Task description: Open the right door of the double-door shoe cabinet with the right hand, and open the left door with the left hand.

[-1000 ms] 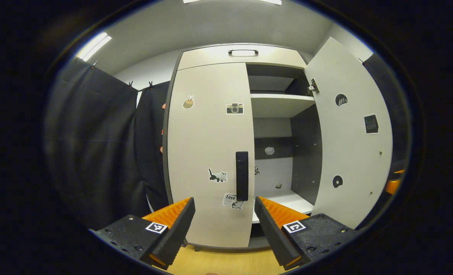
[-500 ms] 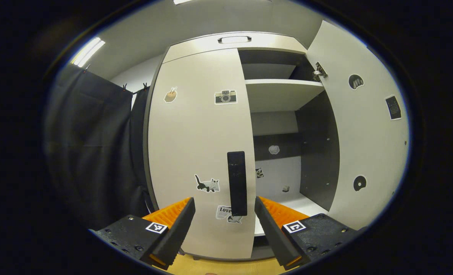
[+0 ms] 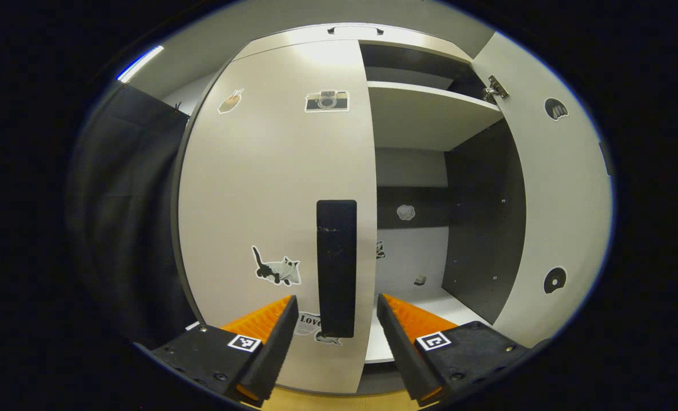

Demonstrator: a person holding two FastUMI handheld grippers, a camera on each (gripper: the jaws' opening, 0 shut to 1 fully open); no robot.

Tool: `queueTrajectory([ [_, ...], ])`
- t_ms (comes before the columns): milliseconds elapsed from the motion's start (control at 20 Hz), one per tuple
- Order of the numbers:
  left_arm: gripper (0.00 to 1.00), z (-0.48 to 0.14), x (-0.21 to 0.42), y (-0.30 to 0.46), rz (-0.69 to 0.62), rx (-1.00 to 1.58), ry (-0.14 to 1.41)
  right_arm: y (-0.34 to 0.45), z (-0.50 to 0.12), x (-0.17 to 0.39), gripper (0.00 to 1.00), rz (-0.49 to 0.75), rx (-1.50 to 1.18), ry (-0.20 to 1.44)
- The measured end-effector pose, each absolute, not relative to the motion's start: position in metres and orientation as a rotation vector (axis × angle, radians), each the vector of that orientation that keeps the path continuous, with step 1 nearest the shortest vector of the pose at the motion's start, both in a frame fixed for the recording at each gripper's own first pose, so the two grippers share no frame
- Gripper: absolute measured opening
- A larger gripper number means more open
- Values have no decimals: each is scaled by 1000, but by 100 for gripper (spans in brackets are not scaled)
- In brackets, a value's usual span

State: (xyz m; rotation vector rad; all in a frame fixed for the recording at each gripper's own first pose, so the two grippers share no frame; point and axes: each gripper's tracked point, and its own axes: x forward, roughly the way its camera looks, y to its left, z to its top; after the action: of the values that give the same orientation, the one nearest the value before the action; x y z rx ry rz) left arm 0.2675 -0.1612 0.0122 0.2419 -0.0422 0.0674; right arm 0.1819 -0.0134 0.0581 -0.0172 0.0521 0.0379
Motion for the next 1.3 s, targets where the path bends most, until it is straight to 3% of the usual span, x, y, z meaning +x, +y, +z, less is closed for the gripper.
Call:
queueTrajectory([
  [100,66,9,273,-157,83,258,-34,-23,58,182,94,17,-12,50],
  [200,55,7,277,-159,71,247,-30,-31,52,183,99,2,24,58],
  [350,35,0,281,-161,58,243,-15,-30,44,187,99,2,54,90],
  [400,34,1,281,-161,51,246,-17,-29,42,187,94,3,52,96],
  [450,34,1,281,-161,46,245,-16,-28,41,187,99,6,46,97],
  [550,30,0,280,-160,44,227,-22,-20,42,187,99,22,34,93],
  [700,18,-1,278,-162,-3,253,-24,-3,38,185,99,59,16,104],
  [1300,11,-3,266,-154,-153,179,16,69,57,147,99,58,-16,51],
])
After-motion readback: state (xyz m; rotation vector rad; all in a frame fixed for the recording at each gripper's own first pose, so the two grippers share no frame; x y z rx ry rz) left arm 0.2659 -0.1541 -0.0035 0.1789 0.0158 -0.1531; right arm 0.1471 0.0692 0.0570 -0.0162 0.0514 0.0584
